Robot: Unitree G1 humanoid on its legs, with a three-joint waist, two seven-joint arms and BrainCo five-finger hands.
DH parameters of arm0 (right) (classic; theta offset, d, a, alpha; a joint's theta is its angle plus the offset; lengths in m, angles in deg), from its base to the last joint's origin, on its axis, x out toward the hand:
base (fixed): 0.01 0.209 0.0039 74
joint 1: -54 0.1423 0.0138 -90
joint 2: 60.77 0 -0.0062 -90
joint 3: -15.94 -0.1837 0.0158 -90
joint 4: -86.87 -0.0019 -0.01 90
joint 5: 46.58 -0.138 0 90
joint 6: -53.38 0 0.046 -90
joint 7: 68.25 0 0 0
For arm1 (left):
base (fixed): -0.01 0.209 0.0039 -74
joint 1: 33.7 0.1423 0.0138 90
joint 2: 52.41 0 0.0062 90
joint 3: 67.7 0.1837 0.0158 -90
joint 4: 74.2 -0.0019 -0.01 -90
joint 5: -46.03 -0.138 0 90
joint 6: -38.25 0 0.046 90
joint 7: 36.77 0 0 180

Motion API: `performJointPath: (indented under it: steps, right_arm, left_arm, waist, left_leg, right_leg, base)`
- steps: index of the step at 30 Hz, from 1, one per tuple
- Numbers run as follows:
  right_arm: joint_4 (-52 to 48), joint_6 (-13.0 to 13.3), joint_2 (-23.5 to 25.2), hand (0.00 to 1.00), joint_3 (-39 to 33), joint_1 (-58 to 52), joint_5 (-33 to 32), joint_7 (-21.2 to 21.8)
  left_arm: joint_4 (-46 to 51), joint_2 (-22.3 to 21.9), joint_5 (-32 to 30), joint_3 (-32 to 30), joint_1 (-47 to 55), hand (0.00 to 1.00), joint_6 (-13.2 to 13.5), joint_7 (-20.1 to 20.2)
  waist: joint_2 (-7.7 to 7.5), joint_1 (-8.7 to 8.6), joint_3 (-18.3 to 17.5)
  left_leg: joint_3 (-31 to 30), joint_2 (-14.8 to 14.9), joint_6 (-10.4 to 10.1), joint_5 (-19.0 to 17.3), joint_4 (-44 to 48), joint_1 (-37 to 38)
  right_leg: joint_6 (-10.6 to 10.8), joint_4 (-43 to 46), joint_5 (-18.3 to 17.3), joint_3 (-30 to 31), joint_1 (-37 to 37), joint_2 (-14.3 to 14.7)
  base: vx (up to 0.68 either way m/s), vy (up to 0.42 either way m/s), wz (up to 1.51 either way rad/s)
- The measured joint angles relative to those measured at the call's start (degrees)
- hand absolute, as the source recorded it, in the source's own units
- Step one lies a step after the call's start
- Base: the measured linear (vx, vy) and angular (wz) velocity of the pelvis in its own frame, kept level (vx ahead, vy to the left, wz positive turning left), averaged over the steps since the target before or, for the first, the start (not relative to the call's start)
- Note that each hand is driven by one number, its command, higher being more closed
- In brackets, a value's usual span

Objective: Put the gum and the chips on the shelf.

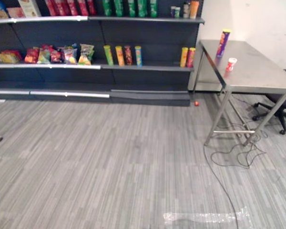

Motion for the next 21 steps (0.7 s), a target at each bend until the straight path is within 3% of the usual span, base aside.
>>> performJointPath:
  steps: [21]
  right_arm:
    - [-0.02, 0.01, 0.16, 0.00, -2.42, -0.23, -0.03, 0.25]
  left_arm:
    - [-0.37, 0.13, -0.02, 0.95, -0.25, 0.00, 0.04, -0.24]
  waist:
    - [0.15, -0.04, 0.19]
  left_leg:
    - [0.01, 0.06, -0.06, -0.02, 0.00, 0.60]
  right_leg:
    - [-0.06, -0.90, 0.13, 0.02, 0.87, 0.14]
  base:
    - [-0.01, -0.003, 0.00]
